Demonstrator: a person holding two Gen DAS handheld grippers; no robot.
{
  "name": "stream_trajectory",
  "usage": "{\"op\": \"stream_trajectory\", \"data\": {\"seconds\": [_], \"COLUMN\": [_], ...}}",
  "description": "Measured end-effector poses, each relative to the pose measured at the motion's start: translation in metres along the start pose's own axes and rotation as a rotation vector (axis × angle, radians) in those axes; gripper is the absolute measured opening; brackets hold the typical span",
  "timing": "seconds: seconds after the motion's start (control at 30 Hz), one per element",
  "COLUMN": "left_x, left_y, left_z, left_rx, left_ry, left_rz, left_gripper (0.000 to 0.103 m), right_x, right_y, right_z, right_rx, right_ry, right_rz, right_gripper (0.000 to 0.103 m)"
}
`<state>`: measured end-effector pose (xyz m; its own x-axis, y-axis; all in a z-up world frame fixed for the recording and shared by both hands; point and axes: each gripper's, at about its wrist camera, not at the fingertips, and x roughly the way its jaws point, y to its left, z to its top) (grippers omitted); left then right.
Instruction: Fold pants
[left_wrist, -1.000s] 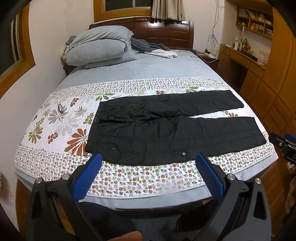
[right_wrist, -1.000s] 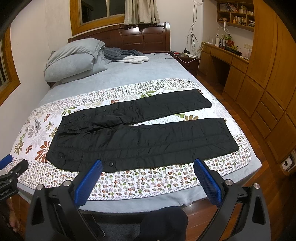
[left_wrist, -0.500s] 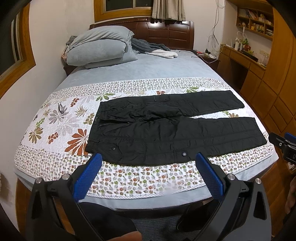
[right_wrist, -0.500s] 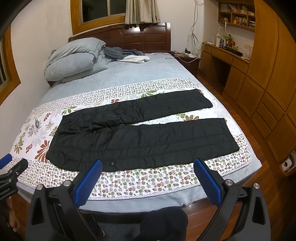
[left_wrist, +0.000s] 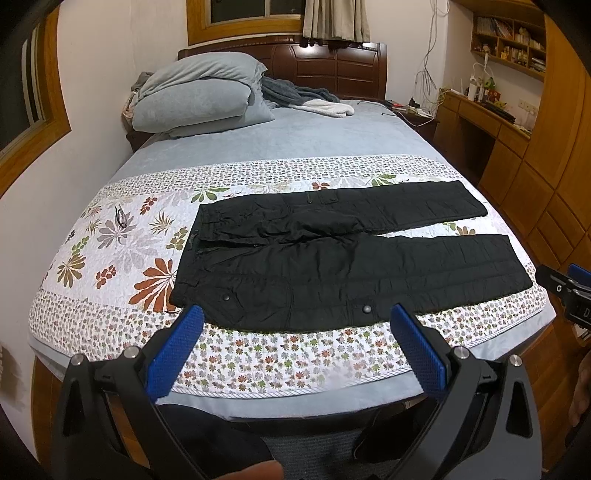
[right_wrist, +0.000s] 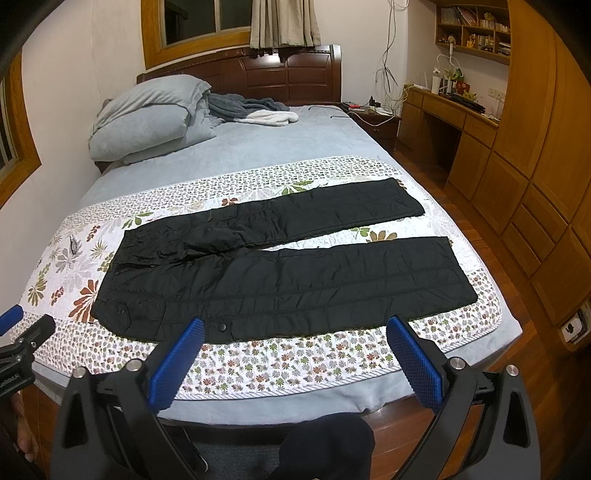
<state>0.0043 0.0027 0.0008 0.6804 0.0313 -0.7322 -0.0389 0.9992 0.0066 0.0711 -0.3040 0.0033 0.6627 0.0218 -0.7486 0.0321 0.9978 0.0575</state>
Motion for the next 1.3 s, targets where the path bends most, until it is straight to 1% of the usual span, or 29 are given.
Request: {"op": "stream_trajectory", "data": {"seconds": [0.1,0.2,0.27,0.33,0.37,0.4,0.43,0.47,0.5,0.53,0.57,0.6,0.63,0.67,0.7,0.73,0.77,0.8,0.83,0.87,0.93,1.03,1.17,1.23,1.3], "left_x": [0.001,0.009,0.019,0.041,0.052,0.060,0.068,0.074,0.082,0.090,0.095,0.103,0.113,0.123,0.142,0.161,0.173,0.190,0.207,0.218,0.245,0.275,0.308,0.322,0.331], "left_y": [0.000,0.006,0.018,0.041,0.057,0.066,0.080,0.089,0.104,0.118,0.128,0.142,0.156,0.167,0.184,0.201,0.212,0.228,0.241,0.249,0.263,0.274,0.282,0.284,0.283], "left_z": [-0.001,0.000,-0.001,-0.003,-0.004,-0.006,-0.007,-0.008,-0.010,-0.011,-0.012,-0.013,-0.014,-0.014,-0.012,-0.012,-0.012,-0.013,-0.015,-0.018,-0.022,-0.033,-0.044,-0.046,-0.044], "left_rx": [-0.002,-0.007,-0.030,-0.076,-0.110,-0.132,-0.150,-0.158,-0.171,-0.182,-0.182,-0.193,-0.205,-0.215,-0.251,-0.315,-0.361,-0.422,-0.471,-0.501,-0.581,-0.658,-0.685,-0.690,-0.694], "left_ry": [0.003,0.028,0.053,0.103,0.118,0.119,0.112,0.099,0.068,0.047,0.029,-0.001,-0.010,0.014,0.085,0.163,0.197,0.222,0.248,0.265,0.298,0.340,0.399,0.418,0.417], "left_rz": [-0.010,-0.055,-0.102,-0.140,-0.179,-0.202,-0.209,-0.192,-0.154,-0.121,-0.096,-0.034,-0.003,-0.014,-0.065,-0.113,-0.163,-0.242,-0.254,-0.247,-0.313,-0.333,-0.253,-0.237,-0.232], "left_gripper": [0.101,0.101,0.101,0.100,0.100,0.100,0.100,0.099,0.099,0.100,0.100,0.100,0.100,0.100,0.100,0.100,0.100,0.100,0.099,0.099,0.099,0.099,0.099,0.099,0.099], "right_x": [0.001,0.000,0.002,0.009,0.018,0.030,0.039,0.053,0.064,0.072,0.081,0.094,0.106,0.116,0.124,0.136,0.145,0.155,0.170,0.184,0.208,0.238,0.265,0.273,0.281], "right_y": [0.000,0.000,-0.003,-0.008,-0.015,-0.024,-0.030,-0.041,-0.052,-0.061,-0.070,-0.083,-0.094,-0.105,-0.114,-0.129,-0.141,-0.154,-0.172,-0.189,-0.218,-0.259,-0.301,-0.316,-0.332], "right_z": [0.001,0.000,0.001,0.002,0.002,0.002,0.002,0.001,-0.001,-0.004,-0.006,-0.008,-0.008,-0.010,-0.011,-0.011,-0.013,-0.013,-0.015,-0.017,-0.023,-0.034,-0.051,-0.058,-0.066], "right_rx": [0.001,0.000,-0.006,-0.010,-0.005,0.011,0.026,0.044,0.059,0.070,0.082,0.106,0.125,0.145,0.164,0.194,0.220,0.247,0.297,0.347,0.438,0.553,0.694,0.750,0.810], "right_ry": [-0.001,-0.006,-0.026,-0.035,-0.026,-0.005,0.013,0.037,0.048,0.049,0.055,0.069,0.083,0.100,0.110,0.120,0.128,0.140,0.163,0.189,0.234,0.277,0.315,0.318,0.318], "right_rz": [0.000,-0.003,-0.007,-0.009,0.015,0.046,0.053,0.060,0.076,0.082,0.082,0.089,0.100,0.100,0.100,0.106,0.107,0.115,0.135,0.153,0.172,0.196,0.245,0.237,0.252], "right_gripper": [0.100,0.100,0.100,0.100,0.100,0.100,0.100,0.099,0.097,0.088,0.085,0.086,0.087,0.088,0.094,0.099,0.099,0.099,0.099,0.099,0.099,0.099,0.099,0.099,0.099]}}
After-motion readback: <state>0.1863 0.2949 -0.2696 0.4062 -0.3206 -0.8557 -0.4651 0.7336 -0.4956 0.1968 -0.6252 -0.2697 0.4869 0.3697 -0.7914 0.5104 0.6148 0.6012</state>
